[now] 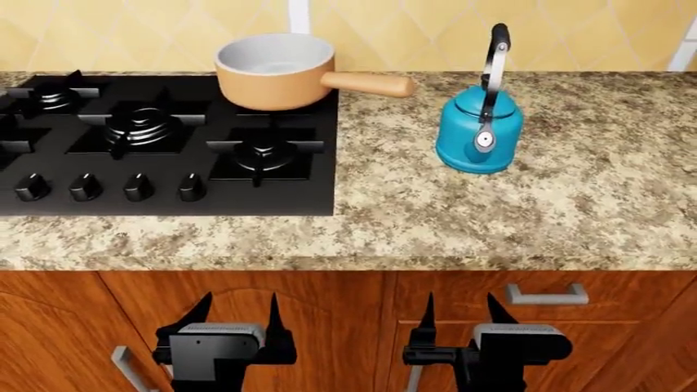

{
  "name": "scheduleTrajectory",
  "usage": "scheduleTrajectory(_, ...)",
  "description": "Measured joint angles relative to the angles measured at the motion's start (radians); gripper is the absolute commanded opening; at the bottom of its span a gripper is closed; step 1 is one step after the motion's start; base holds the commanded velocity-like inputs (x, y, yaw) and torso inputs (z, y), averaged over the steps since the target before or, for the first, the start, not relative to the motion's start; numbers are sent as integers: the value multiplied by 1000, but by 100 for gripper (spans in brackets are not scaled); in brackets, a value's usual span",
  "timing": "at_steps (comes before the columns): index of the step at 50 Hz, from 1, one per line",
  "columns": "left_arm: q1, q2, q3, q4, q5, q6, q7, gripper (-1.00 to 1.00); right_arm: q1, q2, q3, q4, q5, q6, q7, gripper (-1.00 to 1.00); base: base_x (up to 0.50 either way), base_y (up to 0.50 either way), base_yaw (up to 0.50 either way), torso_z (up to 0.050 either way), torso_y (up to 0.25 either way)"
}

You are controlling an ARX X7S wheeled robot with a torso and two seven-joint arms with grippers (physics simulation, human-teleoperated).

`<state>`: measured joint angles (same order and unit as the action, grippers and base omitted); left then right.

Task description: Pick the kettle from the counter and place it on a stove burner. Then turn the burner on.

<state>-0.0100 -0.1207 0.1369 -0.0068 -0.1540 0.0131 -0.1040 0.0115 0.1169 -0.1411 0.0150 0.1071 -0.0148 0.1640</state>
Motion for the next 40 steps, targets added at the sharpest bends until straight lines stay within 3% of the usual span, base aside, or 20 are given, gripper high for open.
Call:
scheduleTrajectory(11,0,-6,5,5,-21,-8,-9,100,3,8,-9,2,9,0,11,100,0,0,0,49,0)
scheduleTrajectory(16,7,-12,-6,41,-62,-47,-12,100,2,12,-7,-6,25,8,15,100,0,0,0,0,0)
scheduleTrajectory(21,52,-58,-34,215,-125,-169,-45,100,-28,35,17,-136,82,101,37,100,0,0,0,0,0)
scheduleTrajectory(27,83,-160,-130,537,-299,-426,-134,100,-42,117,92,-479,241,390,106,100,0,0,0,0,0)
scheduleTrajectory(30,72,-268,-178,670,-467,-503,-246,100,-4,207,145,-629,408,522,214,100,0,0,0,0,0)
scheduleTrajectory(33,32,-465,-143,769,-631,-457,-393,100,72,355,156,-741,618,580,377,100,0,0,0,0,0)
scheduleTrajectory(36,-74,-674,-16,843,-761,-379,-513,100,178,516,128,-824,814,602,531,100,0,0,0,0,0)
scheduleTrajectory(40,-270,-883,179,914,-915,-311,-632,100,321,680,113,-903,1059,645,705,100,0,0,0,0,0)
